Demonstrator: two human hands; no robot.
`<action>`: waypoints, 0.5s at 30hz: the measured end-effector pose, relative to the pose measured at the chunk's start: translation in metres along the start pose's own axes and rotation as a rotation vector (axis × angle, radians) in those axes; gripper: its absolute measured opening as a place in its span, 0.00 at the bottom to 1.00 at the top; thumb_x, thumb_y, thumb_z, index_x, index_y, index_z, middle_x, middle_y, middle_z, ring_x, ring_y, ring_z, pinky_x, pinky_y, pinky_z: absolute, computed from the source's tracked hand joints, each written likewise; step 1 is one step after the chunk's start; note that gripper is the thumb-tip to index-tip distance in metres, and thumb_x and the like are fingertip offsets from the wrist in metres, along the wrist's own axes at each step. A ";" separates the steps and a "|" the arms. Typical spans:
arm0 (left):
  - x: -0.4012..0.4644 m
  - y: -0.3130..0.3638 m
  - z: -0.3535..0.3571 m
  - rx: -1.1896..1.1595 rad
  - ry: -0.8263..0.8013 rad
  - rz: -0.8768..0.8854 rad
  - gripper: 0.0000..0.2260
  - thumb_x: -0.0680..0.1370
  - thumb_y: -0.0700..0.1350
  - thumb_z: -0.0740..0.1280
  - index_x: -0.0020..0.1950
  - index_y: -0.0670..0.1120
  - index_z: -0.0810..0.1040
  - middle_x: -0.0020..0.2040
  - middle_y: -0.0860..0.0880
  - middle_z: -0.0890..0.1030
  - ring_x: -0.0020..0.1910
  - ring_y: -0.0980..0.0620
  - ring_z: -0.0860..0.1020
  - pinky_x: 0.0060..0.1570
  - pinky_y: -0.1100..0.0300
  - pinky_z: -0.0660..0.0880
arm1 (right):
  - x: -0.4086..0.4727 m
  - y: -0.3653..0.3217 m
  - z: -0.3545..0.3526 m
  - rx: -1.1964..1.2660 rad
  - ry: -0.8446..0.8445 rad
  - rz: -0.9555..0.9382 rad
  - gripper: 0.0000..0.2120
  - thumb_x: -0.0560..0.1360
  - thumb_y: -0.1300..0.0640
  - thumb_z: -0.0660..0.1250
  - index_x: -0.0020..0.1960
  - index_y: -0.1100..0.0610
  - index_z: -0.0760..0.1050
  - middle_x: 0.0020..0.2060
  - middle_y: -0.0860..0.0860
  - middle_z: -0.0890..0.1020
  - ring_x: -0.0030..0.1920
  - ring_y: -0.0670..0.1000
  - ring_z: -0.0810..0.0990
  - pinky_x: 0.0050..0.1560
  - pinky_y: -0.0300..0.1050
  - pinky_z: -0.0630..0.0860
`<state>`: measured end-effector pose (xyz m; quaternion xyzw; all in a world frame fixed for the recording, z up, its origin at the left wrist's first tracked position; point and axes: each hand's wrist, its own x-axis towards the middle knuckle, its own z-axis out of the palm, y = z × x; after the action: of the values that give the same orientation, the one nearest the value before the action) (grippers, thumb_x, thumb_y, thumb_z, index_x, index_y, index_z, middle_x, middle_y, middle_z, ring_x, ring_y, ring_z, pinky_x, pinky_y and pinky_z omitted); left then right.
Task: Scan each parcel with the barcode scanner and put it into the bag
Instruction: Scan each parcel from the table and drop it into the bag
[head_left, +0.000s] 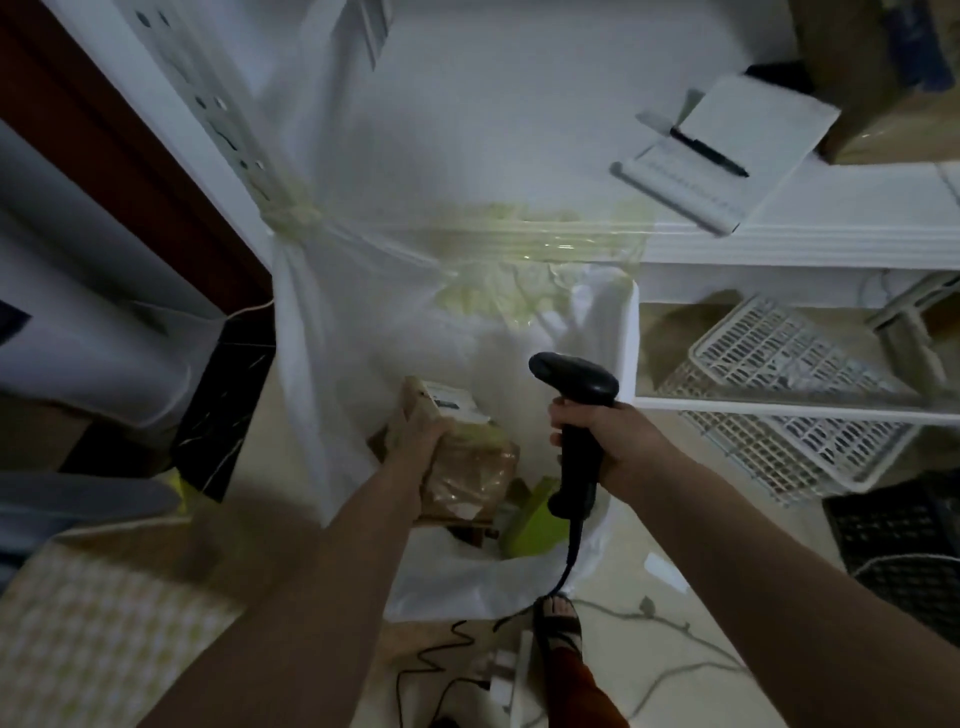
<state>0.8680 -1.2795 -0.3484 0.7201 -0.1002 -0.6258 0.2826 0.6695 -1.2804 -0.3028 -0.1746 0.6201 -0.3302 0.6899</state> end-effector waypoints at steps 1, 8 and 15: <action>0.013 -0.008 0.003 0.025 0.028 0.012 0.20 0.75 0.49 0.70 0.65 0.49 0.72 0.49 0.42 0.80 0.44 0.43 0.80 0.41 0.53 0.79 | 0.008 0.002 -0.004 -0.020 0.023 0.013 0.04 0.72 0.64 0.70 0.45 0.60 0.76 0.38 0.56 0.76 0.39 0.55 0.76 0.43 0.51 0.73; 0.034 -0.023 0.020 0.288 0.078 -0.059 0.18 0.78 0.45 0.69 0.64 0.37 0.73 0.61 0.39 0.76 0.51 0.42 0.77 0.61 0.50 0.73 | 0.036 0.004 -0.030 -0.039 0.145 0.054 0.04 0.73 0.65 0.70 0.42 0.58 0.75 0.38 0.54 0.74 0.39 0.53 0.74 0.45 0.51 0.71; 0.048 0.000 0.023 0.725 0.154 0.069 0.41 0.71 0.58 0.73 0.77 0.43 0.60 0.75 0.42 0.62 0.72 0.41 0.64 0.70 0.49 0.65 | 0.038 0.000 -0.027 -0.035 0.117 0.033 0.04 0.72 0.64 0.70 0.41 0.59 0.76 0.37 0.54 0.75 0.39 0.53 0.75 0.43 0.49 0.72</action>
<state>0.8556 -1.3102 -0.3903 0.8145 -0.3183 -0.4837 0.0368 0.6439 -1.3014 -0.3353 -0.1569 0.6680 -0.3175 0.6544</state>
